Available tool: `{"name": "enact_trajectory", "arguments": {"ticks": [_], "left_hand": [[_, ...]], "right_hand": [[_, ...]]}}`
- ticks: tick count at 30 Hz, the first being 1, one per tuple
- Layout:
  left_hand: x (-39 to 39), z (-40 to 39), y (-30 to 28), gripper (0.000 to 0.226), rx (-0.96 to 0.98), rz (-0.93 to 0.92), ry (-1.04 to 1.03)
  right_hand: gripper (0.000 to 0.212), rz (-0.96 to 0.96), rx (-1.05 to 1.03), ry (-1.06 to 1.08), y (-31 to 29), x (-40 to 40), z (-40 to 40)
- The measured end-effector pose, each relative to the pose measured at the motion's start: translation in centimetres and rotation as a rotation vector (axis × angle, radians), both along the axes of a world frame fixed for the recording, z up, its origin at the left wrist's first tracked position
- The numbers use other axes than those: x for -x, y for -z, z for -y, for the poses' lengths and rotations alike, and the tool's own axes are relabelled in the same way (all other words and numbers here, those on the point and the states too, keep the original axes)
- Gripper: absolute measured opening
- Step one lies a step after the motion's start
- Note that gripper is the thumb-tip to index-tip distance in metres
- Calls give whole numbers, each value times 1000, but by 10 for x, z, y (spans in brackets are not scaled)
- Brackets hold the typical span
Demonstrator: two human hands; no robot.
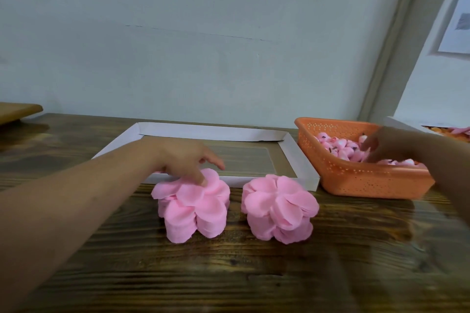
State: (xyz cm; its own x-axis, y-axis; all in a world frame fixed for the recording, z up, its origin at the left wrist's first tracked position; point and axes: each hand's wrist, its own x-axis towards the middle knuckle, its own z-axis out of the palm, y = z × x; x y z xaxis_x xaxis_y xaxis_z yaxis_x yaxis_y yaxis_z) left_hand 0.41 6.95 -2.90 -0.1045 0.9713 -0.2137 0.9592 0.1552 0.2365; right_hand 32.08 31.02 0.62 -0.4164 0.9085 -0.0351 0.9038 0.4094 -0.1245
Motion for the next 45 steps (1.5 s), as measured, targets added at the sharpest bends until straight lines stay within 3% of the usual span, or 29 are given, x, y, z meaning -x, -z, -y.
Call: {"name": "enact_trajectory", "arguments": {"ticks": [4, 7, 11, 16, 20, 24, 26, 30, 33, 36, 38, 40, 42, 45], "left_hand": [[-3, -5, 2, 11, -84, -54, -1], [-4, -5, 2, 4, -150, -22, 35], [-8, -2, -6, 9, -311, 42, 3], [-16, 0, -18, 18, -523, 301, -116], [-26, 0, -19, 6, -590, 559, -165], [-30, -4, -16, 15, -576, 682, -161], [-31, -6, -16, 19, -580, 684, -179], [-36, -9, -16, 20, -626, 467, -273], [-43, -11, -11, 19, -644, 631, -403], [-52, -11, -7, 19, -643, 1015, -575], [-58, -10, -6, 13, -627, 1237, -673], [-64, -11, -4, 10, -626, 1420, -715], [-70, -14, 0, 12, -630, 1498, -743], [-82, -16, 2, 11, -622, 1573, -767]], "right_hand": [[17, 141, -75, -14, 11, 4, -10], [16, 221, -93, -16, 14, 9, -10], [18, 321, -145, -14, 16, 13, -13], [27, 352, -139, 31, 20, 18, -22], [46, 383, -105, 64, 22, 21, -23], [54, 456, -82, 88, 21, 25, -18], [56, 450, -73, 93, 21, 25, -18], [45, 390, -97, 54, 22, 22, -23], [33, 357, -62, 37, 19, 19, -30], [18, 171, -107, 43, 13, 18, -29], [20, -238, -116, -4, 3, 23, -21], [12, -751, 67, -106, -11, 32, 3], [10, -1058, 293, -245, -23, 42, 38], [15, -1016, 315, -525, -26, 57, 89]]}}
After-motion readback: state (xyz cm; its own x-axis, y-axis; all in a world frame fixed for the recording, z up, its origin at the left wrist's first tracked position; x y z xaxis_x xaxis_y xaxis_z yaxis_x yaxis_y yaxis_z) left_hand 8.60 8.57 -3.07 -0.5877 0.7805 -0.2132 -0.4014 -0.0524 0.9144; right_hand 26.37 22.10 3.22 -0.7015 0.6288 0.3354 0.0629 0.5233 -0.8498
